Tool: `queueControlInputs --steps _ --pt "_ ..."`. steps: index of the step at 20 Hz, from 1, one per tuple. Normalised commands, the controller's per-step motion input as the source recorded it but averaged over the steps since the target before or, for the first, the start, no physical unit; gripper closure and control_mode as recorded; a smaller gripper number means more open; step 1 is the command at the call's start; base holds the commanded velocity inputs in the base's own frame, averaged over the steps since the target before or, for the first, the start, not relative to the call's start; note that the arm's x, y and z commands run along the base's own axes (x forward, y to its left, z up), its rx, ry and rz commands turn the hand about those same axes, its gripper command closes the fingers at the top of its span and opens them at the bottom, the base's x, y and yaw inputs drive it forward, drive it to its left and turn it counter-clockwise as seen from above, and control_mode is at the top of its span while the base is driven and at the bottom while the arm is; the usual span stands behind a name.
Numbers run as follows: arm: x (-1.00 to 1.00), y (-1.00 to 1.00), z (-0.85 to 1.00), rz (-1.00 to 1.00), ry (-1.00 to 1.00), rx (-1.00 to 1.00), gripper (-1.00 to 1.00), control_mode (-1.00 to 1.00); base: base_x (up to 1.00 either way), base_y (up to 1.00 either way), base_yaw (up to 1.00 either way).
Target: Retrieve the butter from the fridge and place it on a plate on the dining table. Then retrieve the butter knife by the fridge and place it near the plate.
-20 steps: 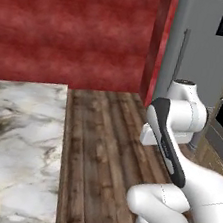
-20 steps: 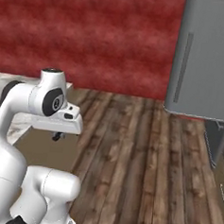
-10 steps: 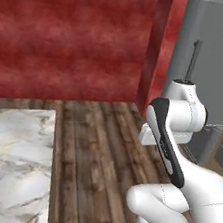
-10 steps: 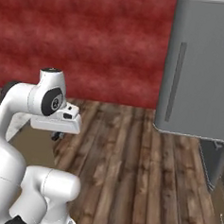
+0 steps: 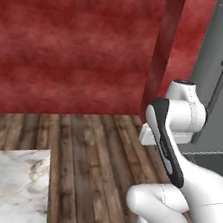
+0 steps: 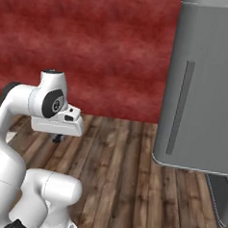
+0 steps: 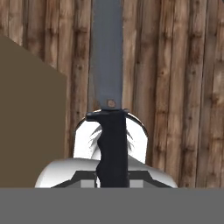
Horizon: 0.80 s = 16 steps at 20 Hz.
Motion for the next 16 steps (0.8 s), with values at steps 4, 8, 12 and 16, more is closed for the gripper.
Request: queueControlInputs --steps 4,8,12,16 --pt "0.0 0.0 0.0 0.0 0.0 0.0 1.0 1.0 1.0 0.21 -0.03" --pt "0.0 0.0 0.0 0.0 0.0 0.0 1.0 1.0 1.0 0.31 -0.03" --pt "0.0 0.0 0.0 0.0 0.0 0.0 1.0 1.0 1.0 0.33 -0.01" --pt "0.0 0.0 0.0 0.0 0.0 0.0 1.0 1.0 1.0 0.35 0.0"
